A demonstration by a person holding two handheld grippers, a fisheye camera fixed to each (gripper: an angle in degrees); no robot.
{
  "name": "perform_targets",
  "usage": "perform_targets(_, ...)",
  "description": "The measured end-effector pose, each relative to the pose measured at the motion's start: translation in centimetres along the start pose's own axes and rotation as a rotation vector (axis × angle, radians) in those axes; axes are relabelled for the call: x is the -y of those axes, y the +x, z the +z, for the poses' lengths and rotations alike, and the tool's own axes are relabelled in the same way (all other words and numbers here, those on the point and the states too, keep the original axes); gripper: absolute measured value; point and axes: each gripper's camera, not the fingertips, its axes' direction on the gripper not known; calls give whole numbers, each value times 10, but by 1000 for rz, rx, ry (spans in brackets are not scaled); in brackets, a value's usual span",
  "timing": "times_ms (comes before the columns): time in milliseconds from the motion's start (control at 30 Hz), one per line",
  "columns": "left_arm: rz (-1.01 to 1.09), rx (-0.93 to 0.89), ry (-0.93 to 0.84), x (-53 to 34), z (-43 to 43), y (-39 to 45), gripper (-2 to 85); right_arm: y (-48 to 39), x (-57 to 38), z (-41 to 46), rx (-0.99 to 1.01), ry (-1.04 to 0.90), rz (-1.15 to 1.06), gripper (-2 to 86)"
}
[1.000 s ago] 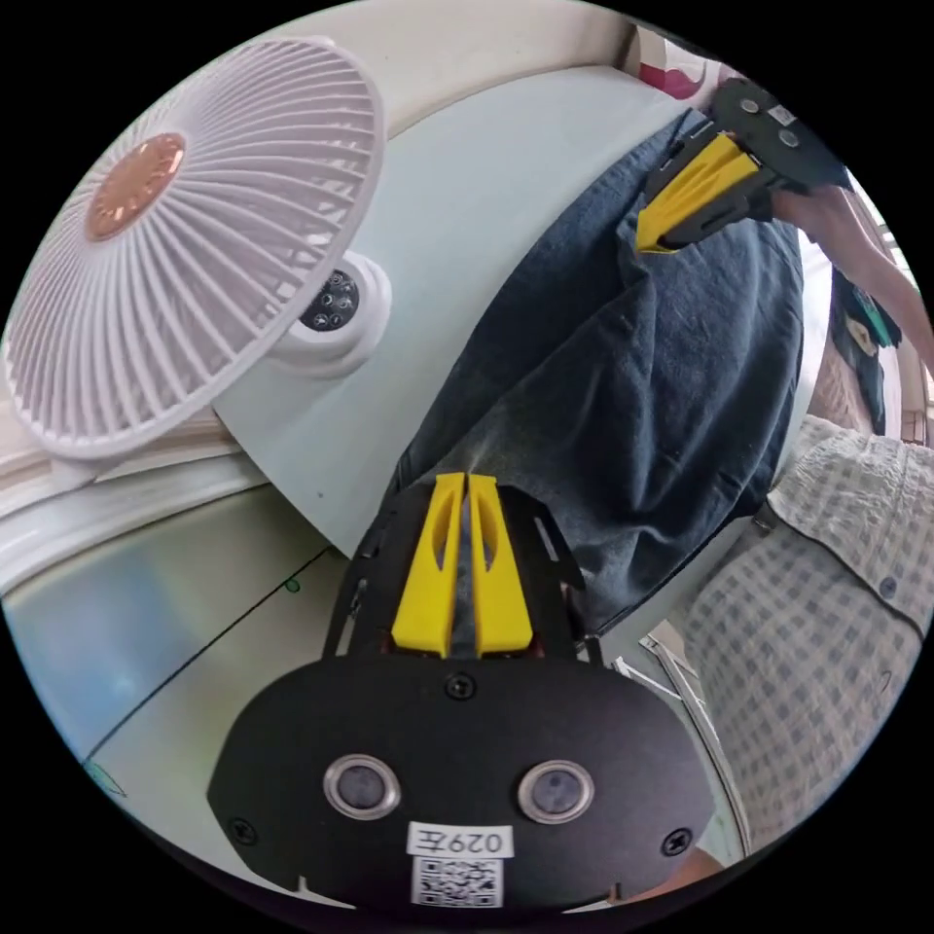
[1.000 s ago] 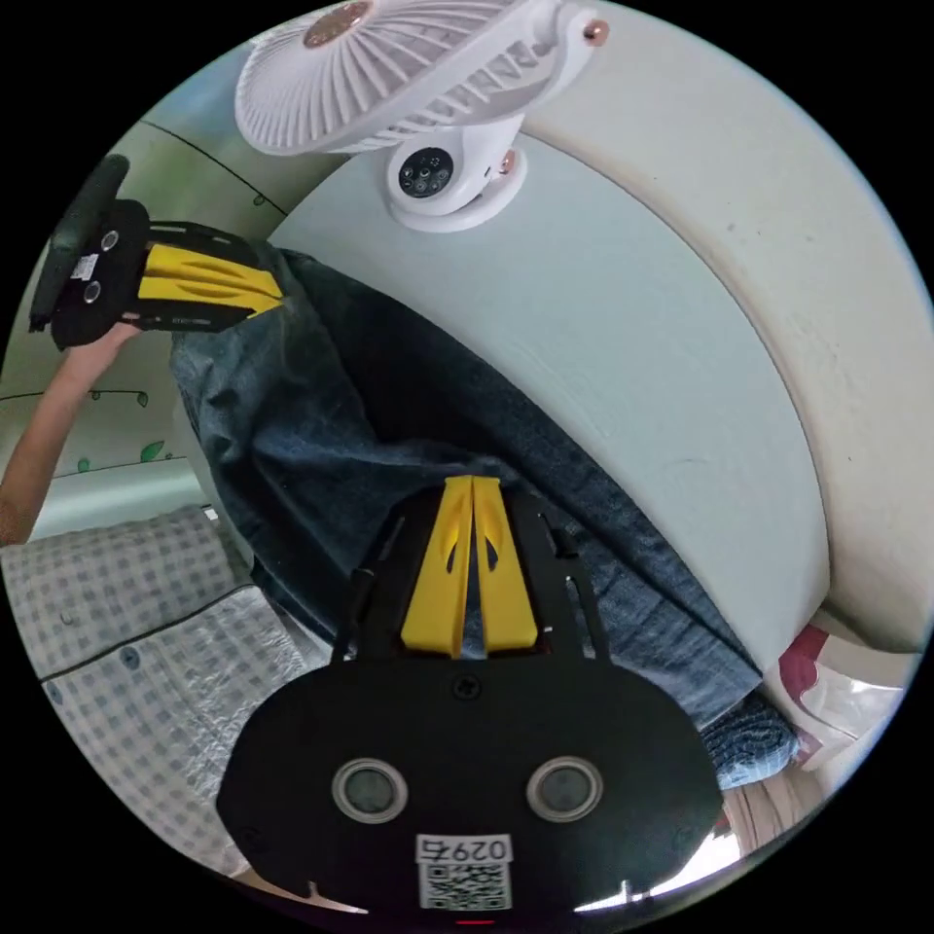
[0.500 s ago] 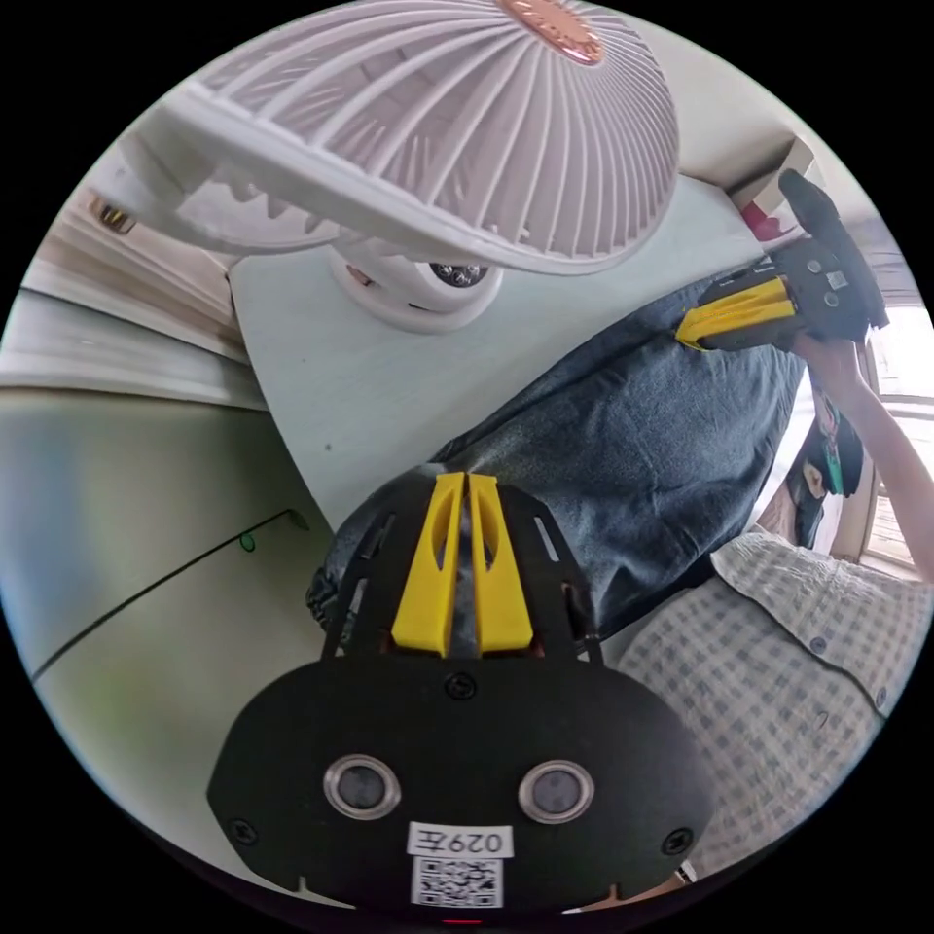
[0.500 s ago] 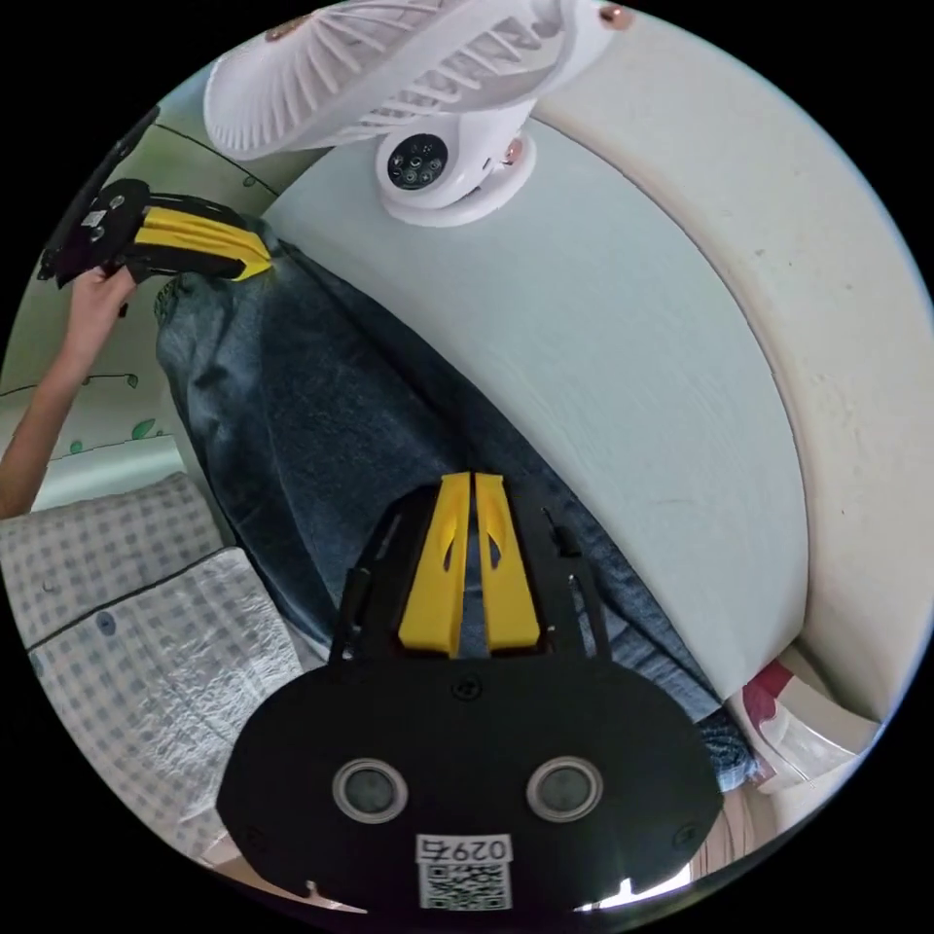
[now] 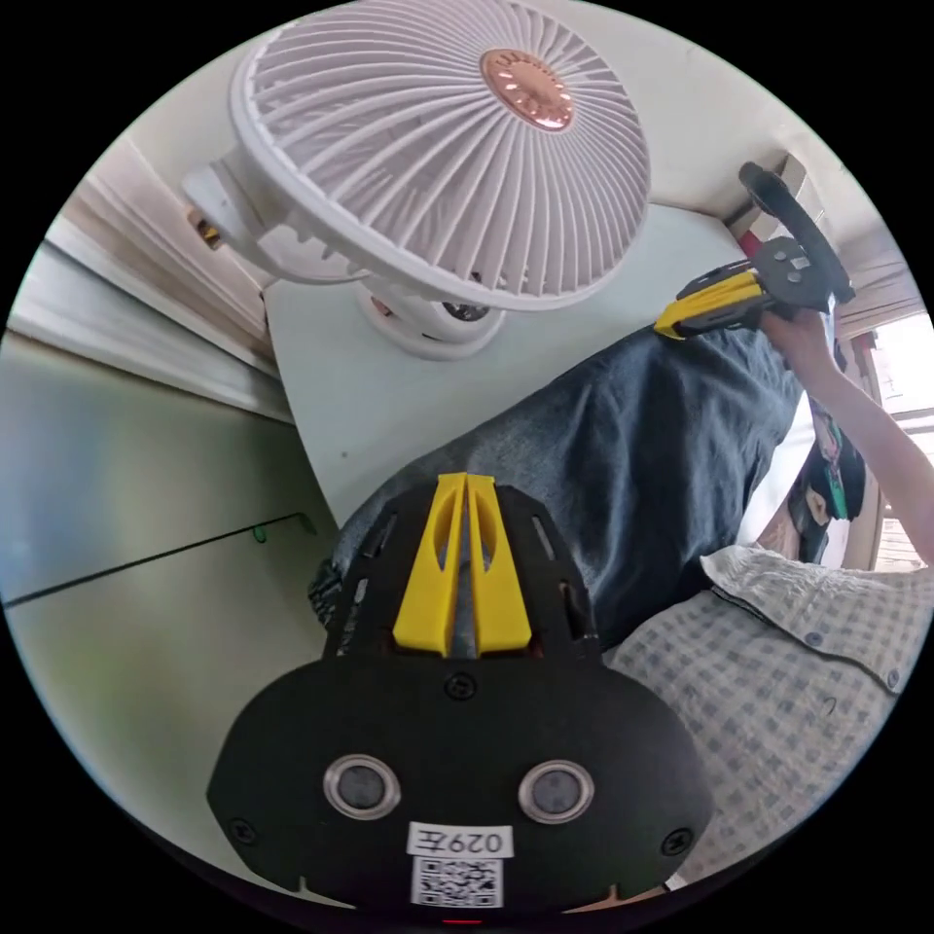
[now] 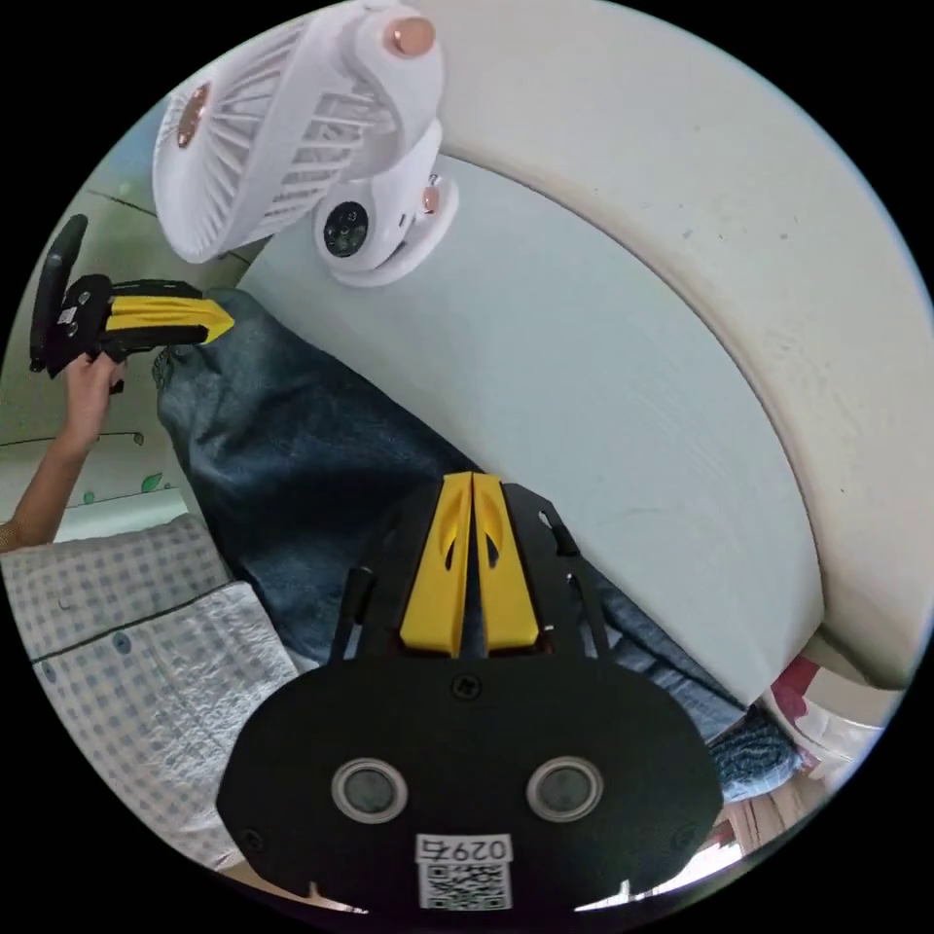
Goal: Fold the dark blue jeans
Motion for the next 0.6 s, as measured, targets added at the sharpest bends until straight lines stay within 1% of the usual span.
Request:
perform_targets(67,-11,6,15,-5,-5,3,-10,13,-12,-35,54,96,42,-4)
perform_targets(133,-10,-11,18,-10,-7,6,-10,30,-31,-57,12,135,115,-4)
perform_targets(200,7,-91,-31,-15,1,8,-10,54,-54,-62,-78,50,159,-2)
perform_targets(233,8,-108,-42,-16,5,8,-10,60,-59,-60,-85,20,165,-1)
perform_targets(300,-7,-130,-111,-22,23,7,-10,81,-74,-47,-26,-83,182,1)
perform_targets(367,-15,-116,-179,-26,37,7,-10,91,-80,-36,-29,-140,185,2)
perform_targets(400,-33,-113,-121,-30,35,5,-10,95,-83,-31,-73,-163,201,1)
perform_targets(433,-38,-126,-121,-32,37,4,-10,95,-86,-36,-82,-120,184,0)
perform_targets(533,-80,-186,-120,-36,44,-5,-10,108,-89,-43,-103,-117,227,-4)
perform_targets(600,-88,-208,-126,-37,49,-7,-10,120,-98,-67,-243,-25,272,-5)
